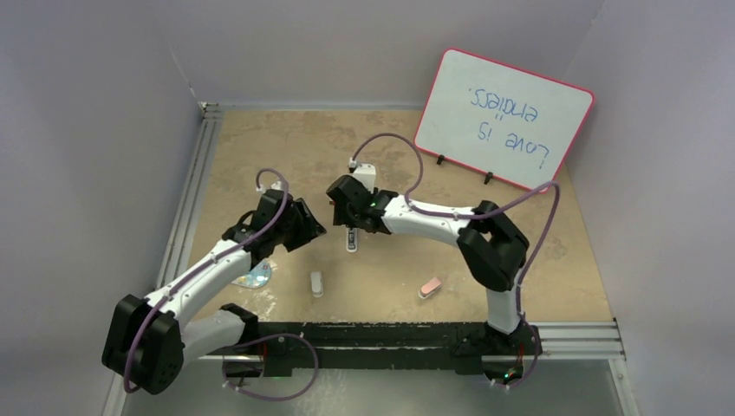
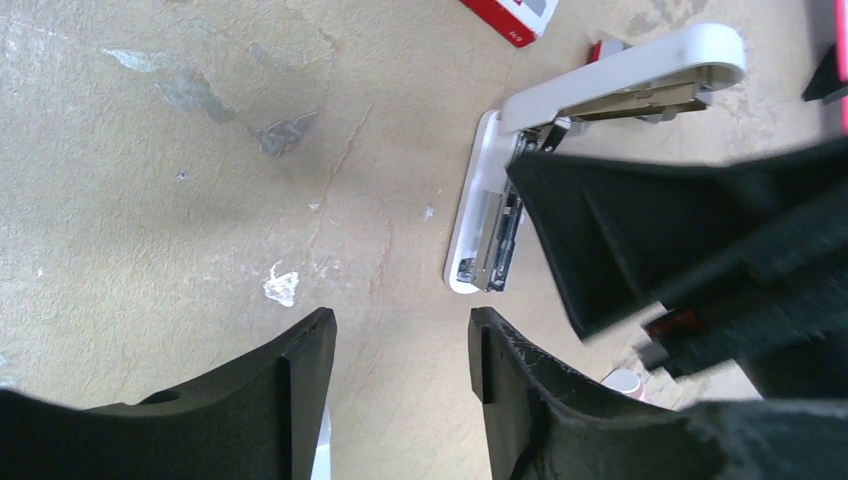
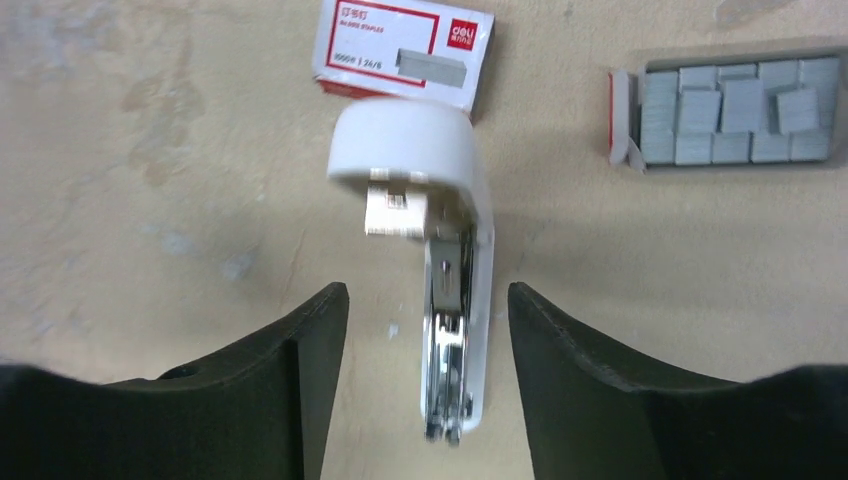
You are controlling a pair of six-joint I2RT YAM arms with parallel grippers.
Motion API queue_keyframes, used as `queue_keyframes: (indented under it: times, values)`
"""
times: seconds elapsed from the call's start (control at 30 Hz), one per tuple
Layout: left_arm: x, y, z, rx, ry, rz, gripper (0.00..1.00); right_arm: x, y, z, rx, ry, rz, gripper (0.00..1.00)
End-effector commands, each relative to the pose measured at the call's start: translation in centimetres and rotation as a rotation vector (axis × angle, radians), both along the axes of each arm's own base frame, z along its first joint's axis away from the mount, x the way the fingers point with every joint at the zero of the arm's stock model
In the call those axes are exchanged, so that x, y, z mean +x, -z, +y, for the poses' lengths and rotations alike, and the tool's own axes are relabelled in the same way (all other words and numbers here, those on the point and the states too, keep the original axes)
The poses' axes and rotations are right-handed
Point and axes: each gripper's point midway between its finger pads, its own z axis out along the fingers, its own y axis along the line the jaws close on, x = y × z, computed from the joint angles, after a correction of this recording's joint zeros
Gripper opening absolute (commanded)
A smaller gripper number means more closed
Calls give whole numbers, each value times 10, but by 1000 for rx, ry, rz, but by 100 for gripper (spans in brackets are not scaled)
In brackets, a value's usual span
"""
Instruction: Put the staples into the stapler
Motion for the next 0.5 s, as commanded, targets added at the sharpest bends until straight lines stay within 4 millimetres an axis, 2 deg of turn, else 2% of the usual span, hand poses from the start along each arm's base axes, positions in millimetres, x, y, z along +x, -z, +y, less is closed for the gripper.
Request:
queue_keyframes:
  times: [0.0,0.17,0.33,0.47]
  values:
    - [9,-27,-9,-57,32,-113,53,-14,-59,0,160,-13,-39,60]
    - [12,-51,-11,-63,67,-198,54,-25,-72,-47,132,83,-68,59]
    - [17,-76,-13,-61,120,-306,56,-43,-63,-107,25,219,-30,60]
    - [21,-89,-18,-86,140,-374,56,-62,-57,-165,-152,349,-20,63]
